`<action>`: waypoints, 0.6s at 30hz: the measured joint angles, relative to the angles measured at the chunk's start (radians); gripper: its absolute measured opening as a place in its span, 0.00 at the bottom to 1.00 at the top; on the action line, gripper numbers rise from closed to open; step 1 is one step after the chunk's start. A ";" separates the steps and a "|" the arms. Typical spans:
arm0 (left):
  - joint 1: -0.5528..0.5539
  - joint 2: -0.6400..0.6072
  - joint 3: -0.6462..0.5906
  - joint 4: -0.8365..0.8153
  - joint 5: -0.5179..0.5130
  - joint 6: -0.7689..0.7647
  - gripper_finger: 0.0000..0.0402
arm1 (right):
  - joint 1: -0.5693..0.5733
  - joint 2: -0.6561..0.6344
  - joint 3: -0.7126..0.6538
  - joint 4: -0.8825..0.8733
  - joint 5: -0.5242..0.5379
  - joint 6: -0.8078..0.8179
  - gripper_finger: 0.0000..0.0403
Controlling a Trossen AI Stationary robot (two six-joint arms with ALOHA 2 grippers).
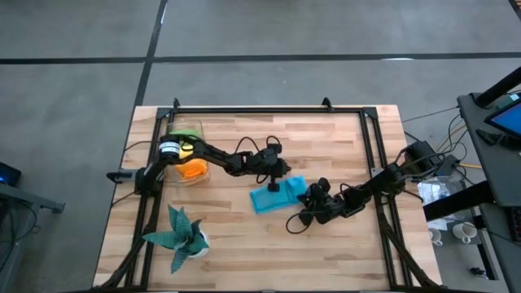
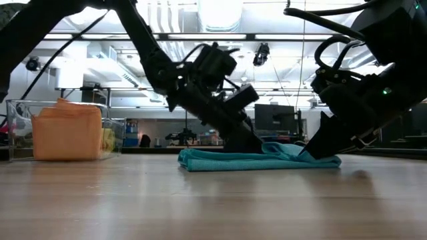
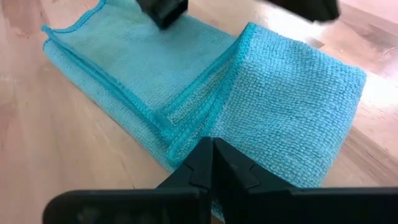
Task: Roll microfiber towels into tight, uniform cylinder then place into a basket
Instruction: Roll the blue microfiber towel
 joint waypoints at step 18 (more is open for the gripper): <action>-0.029 -0.107 -0.009 -0.100 0.010 -0.021 0.00 | 0.000 0.000 0.001 0.000 0.000 -0.016 0.02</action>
